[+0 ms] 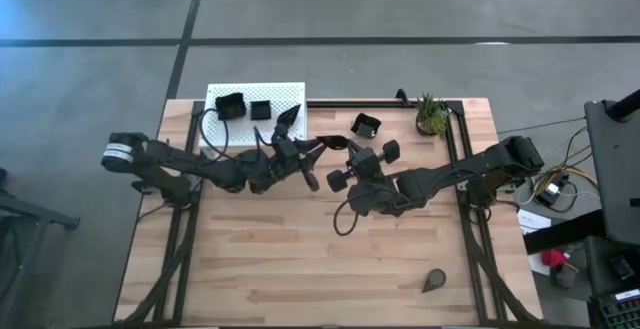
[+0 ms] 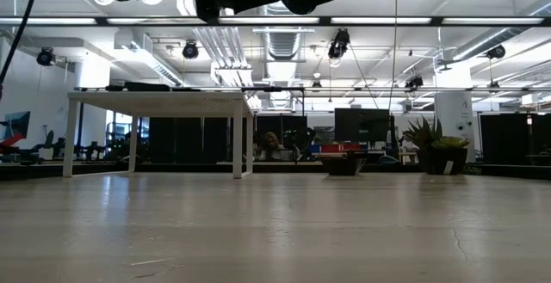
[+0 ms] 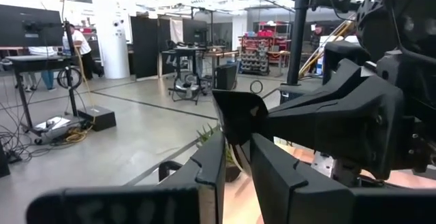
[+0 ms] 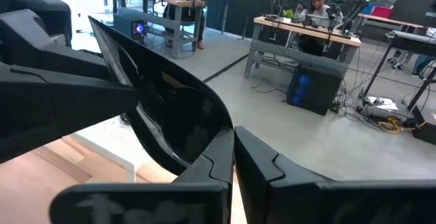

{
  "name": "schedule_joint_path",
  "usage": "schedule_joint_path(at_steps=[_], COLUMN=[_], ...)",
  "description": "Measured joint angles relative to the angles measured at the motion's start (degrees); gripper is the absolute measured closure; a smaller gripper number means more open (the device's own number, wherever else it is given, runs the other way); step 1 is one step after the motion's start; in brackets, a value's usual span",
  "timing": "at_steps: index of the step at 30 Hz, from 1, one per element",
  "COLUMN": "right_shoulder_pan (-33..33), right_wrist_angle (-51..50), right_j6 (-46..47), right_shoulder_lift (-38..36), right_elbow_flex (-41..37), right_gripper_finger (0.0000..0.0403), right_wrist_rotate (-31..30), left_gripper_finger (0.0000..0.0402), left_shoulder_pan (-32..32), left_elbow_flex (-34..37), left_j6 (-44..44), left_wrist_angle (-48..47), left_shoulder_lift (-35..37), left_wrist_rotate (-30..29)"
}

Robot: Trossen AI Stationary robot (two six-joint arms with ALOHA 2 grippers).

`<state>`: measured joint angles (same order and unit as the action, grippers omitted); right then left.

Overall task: Pick & Place Mini shaped plates
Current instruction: Stack the drop shaped plate on top of the other drop shaped plate on the shelf

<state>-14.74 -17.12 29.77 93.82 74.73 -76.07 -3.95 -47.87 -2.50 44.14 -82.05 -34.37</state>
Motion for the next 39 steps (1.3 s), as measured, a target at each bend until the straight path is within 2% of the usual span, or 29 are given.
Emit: schedule_joint_path(at_steps=[6, 13, 21, 26, 34, 39], right_shoulder_pan=[0.0, 0.0, 0.0, 0.02, -0.46, -2.06], right_wrist_angle=[0.02, 0.0, 0.0, 0.13, 0.16, 0.06], right_j6=[-0.21, -0.21, -0.58, -1.84, -4.08, -7.18], right_shoulder_lift=[0.0, 0.0, 0.0, 0.0, -0.23, -0.51], right_elbow_flex=[-0.01, -0.01, -0.03, -0.03, -0.03, 1.7], right_gripper_finger=[0.0395, 0.0394, 0.039, 0.0356, 0.028, 0.0247], right_wrist_rotate=[0.0, 0.0, 0.27, 2.51, 2.57, 2.56], left_gripper_finger=[0.0346, 0.0396, 0.04, 0.0401, 0.0401, 0.0401], left_shoulder_pan=[0.2, 0.27, 0.52, 0.57, 0.57, 1.27], left_elbow_flex=[-0.16, -0.16, -0.16, -0.16, -0.14, -2.48], left_j6=[-0.02, 0.0, 0.14, 0.14, -0.16, -1.03], left_wrist_angle=[0.02, 0.28, 0.22, -0.16, -0.91, -11.01], left_shoulder_lift=[-0.07, -0.07, -0.07, -0.07, 0.1, 2.09], left_wrist_rotate=[0.02, -0.36, -0.4, -0.1, -0.56, -2.14])
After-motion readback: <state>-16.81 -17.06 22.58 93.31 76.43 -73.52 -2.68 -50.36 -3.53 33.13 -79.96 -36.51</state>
